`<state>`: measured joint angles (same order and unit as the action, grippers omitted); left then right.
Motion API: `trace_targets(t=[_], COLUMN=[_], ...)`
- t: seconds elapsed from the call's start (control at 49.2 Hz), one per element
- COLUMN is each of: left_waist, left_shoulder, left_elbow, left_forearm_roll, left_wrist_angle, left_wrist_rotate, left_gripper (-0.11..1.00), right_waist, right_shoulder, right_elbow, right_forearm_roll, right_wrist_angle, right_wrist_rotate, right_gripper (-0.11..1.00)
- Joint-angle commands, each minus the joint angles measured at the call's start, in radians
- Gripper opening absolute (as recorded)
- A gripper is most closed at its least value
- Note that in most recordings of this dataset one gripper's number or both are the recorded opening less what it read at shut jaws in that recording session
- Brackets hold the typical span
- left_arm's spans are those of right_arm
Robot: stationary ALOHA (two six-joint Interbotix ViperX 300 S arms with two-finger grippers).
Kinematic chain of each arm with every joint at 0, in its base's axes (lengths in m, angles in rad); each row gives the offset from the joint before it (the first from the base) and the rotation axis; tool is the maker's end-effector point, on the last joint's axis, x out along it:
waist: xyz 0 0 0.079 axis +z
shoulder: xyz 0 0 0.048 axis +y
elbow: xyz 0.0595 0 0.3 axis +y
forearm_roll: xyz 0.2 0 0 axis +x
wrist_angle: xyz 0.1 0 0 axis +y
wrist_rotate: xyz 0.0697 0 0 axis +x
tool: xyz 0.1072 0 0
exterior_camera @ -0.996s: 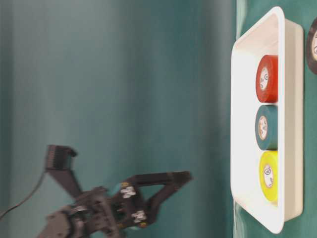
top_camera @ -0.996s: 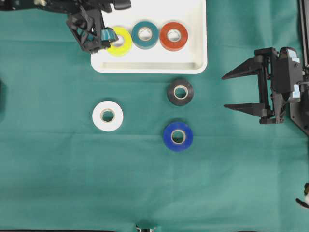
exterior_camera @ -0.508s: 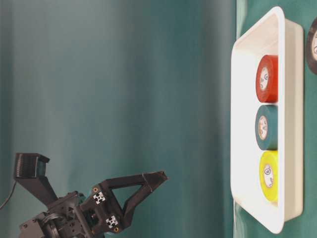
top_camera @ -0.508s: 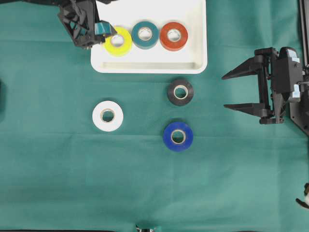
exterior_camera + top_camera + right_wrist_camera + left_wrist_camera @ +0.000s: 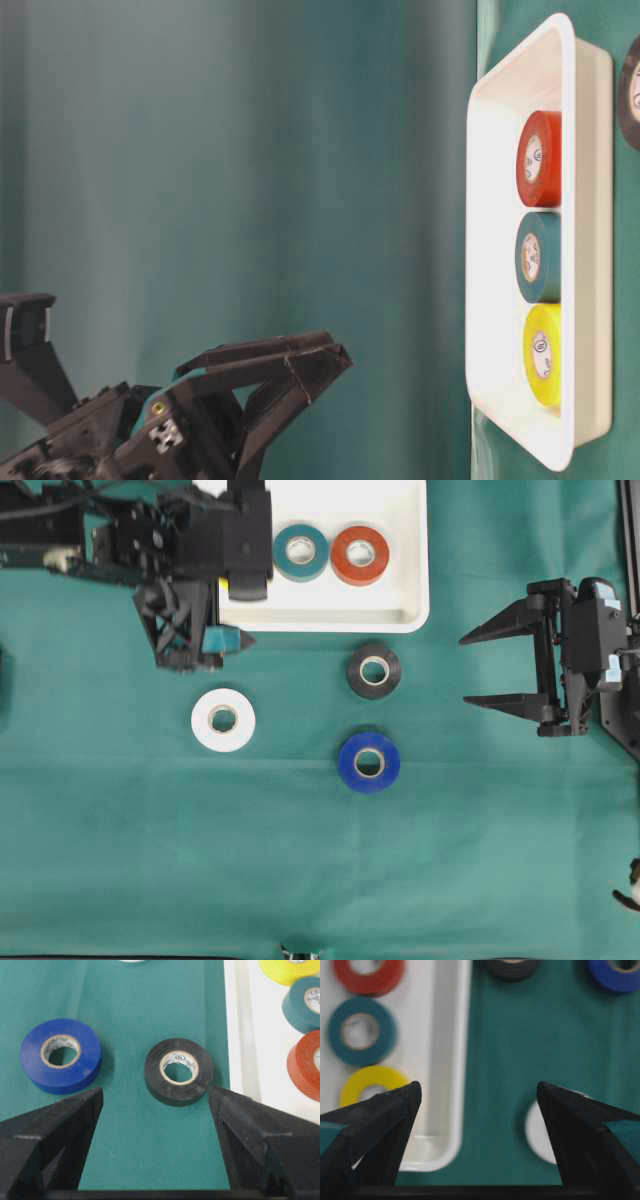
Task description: Pick up the tape from a random location and place it into the white case.
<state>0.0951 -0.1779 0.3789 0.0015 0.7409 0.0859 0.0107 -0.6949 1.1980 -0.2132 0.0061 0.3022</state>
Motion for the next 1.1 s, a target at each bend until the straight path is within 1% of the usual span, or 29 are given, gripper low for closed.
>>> trace_targets(t=[0.0,0.081,0.163,0.915,1.037,1.078], left_waist=[-0.034,-0.060,-0.069,-0.061,-0.061,-0.061], left_shoulder=[-0.023,-0.023,-0.025,-0.041,-0.072,-0.091], left_elbow=[-0.014,-0.014,-0.012,-0.008,0.014,0.031], left_forearm_roll=[-0.002,-0.002,-0.002,-0.002,-0.002,-0.002], left_wrist_angle=[-0.006,-0.006,-0.009,-0.025,-0.031,-0.049], left_wrist_rotate=[-0.014,-0.021,-0.021,-0.018,-0.018,-0.020], left_gripper=[1.00,1.00,1.00,1.00,1.00,1.00], right_waist=[-0.002,-0.002,-0.002,0.000,-0.002,-0.002], right_shoulder=[0.000,0.000,0.000,0.000,-0.003,-0.005], right_elbow=[-0.025,-0.023,-0.023,-0.025,-0.026,-0.028], right_forearm_roll=[-0.002,-0.002,-0.002,-0.002,-0.002,0.000], right_wrist_angle=[-0.005,-0.005,-0.005,-0.003,0.005,0.008], right_wrist_rotate=[-0.002,0.000,-0.002,0.002,0.003,0.003], right_gripper=[0.82,0.82,0.82,0.82,0.82,0.82])
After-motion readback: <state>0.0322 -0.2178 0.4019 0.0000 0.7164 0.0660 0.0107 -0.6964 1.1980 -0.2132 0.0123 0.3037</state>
